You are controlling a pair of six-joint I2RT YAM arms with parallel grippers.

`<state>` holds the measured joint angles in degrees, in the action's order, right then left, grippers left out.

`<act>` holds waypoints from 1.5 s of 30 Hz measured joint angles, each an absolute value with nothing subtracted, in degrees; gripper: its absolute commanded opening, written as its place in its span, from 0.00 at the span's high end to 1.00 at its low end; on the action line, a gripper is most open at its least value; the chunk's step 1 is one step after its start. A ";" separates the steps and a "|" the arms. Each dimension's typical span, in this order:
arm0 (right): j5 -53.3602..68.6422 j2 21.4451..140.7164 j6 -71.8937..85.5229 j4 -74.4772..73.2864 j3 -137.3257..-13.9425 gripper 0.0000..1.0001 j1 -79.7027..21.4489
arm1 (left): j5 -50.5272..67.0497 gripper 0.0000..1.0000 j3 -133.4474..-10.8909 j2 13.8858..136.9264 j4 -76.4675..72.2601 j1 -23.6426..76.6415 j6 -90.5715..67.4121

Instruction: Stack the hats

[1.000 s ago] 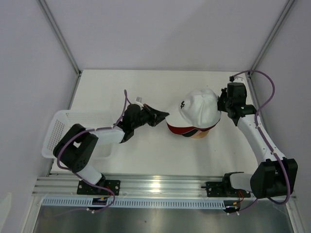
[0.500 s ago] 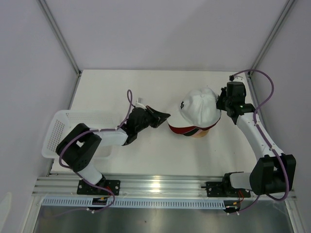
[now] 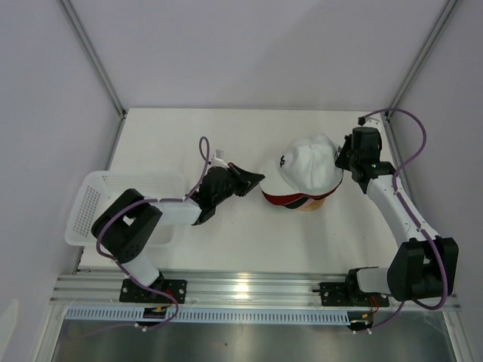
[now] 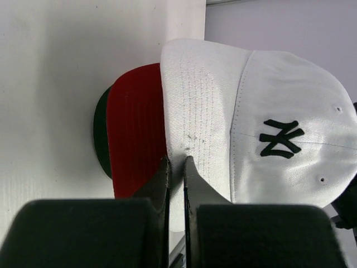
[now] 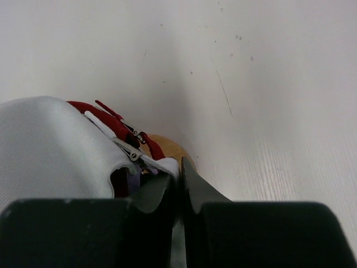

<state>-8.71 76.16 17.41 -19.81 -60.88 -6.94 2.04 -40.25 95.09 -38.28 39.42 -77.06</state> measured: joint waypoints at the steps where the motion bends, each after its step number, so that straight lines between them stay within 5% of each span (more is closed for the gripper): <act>1: -8.91 75.68 17.69 -19.64 -60.31 0.89 -6.94 | 1.76 0.99 -40.32 94.91 -38.24 39.46 -76.20; 10: -9.08 71.20 21.26 -13.74 -53.25 0.97 -6.81 | -0.56 0.99 -40.64 94.98 -39.29 40.25 -69.69; 21: -8.47 65.82 23.81 0.01 -40.80 0.94 -6.79 | -8.91 0.99 -40.75 95.24 -41.08 43.68 -62.11; 26: -8.58 65.89 23.22 -0.45 -40.75 0.78 -6.94 | -9.13 0.99 -40.58 95.37 -42.09 43.77 -60.77; 30: -8.71 66.00 21.76 -6.92 -44.01 0.52 -6.90 | -9.13 0.98 -40.45 93.17 -40.27 43.79 -58.57; 32: -8.82 65.87 20.86 -11.20 -46.41 0.37 -6.85 | -9.28 0.93 -40.45 90.72 -37.45 43.86 -56.40; 33: -8.95 65.76 20.34 -14.00 -47.92 0.20 -6.79 | -9.39 0.83 -40.47 89.36 -35.81 43.88 -55.13; 36: -9.17 65.25 18.98 -21.61 -52.31 0.02 -6.55 | -10.09 0.58 -40.51 85.41 -29.34 43.92 -50.22; 42: -6.85 65.14 18.85 -29.82 -62.02 0.01 -6.50 | -8.97 0.08 -40.53 79.61 -15.00 44.51 -40.23; 45: -6.09 64.53 18.83 -31.16 -64.07 0.00 -6.31 | -8.62 0.04 -40.97 75.64 -9.76 43.22 -36.51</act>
